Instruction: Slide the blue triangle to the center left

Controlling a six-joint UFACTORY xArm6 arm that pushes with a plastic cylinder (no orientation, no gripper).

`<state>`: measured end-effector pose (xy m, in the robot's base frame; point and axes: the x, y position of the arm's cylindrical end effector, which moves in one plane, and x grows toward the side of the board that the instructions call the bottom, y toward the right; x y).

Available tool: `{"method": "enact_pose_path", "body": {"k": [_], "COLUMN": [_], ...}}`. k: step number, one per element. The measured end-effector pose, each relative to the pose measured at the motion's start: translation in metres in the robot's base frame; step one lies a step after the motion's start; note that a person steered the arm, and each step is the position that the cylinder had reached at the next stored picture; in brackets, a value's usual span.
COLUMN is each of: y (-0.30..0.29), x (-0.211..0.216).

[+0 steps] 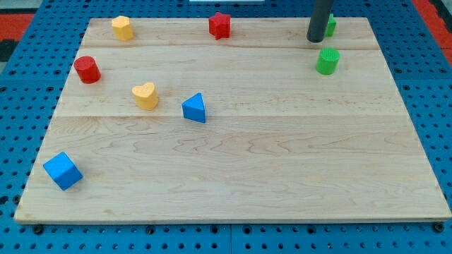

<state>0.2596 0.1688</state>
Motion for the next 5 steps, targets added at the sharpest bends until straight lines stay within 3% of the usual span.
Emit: {"method": "enact_pose_path", "body": {"k": [4,5], "y": [0.003,-0.027], "x": [0.000,0.004]}}
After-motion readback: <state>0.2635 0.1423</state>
